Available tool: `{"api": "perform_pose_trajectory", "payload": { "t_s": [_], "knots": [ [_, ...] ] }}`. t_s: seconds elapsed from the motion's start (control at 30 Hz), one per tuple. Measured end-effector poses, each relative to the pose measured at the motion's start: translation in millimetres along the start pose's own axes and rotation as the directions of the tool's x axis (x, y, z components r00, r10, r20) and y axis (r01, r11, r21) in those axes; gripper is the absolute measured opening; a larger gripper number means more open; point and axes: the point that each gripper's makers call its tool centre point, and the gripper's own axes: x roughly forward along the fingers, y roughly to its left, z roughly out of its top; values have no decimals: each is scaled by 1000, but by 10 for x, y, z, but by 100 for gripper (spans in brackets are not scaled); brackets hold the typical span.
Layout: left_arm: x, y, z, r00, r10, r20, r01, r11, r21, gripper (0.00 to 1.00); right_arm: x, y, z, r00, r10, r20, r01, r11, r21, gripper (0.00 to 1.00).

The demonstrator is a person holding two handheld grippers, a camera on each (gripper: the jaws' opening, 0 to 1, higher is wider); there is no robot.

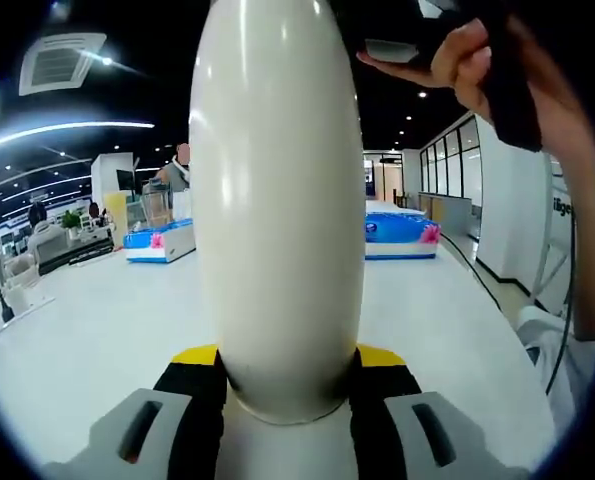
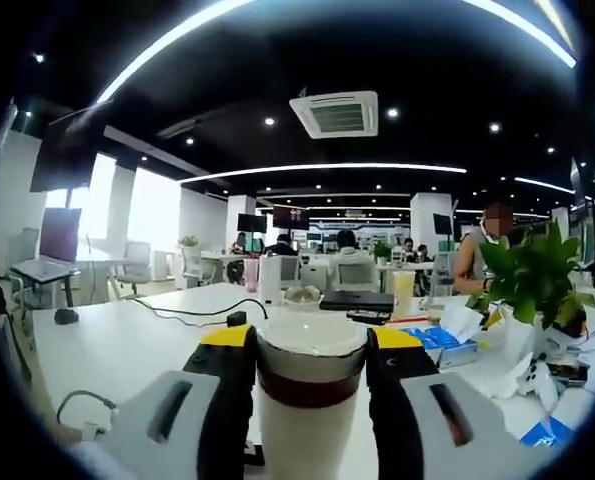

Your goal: Grasp the water cup twist off the cup lid place the cup lid on the table

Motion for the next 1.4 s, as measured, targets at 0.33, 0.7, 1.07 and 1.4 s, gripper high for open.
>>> {"api": "perform_pose_trajectory", "payload": {
  "t_s": [0.33,0.7,1.07,1.4],
  "knots": [
    [8,5,3,1000,0,0,0,1000,-1,50,10,24,-9,997,79,-18,-79,997,-9,46],
    [11,1,5,1000,0,0,0,1000,-4,50,29,59,-20,963,270,-21,-270,963,-12,46],
    [11,-8,5,1000,0,1,0,1000,-6,50,13,118,-43,909,414,-44,-416,909,-30,46],
    [14,0,4,1000,2,2,-2,1000,-9,50,38,150,-52,821,571,-27,-571,821,-2,46]
  ]
}}
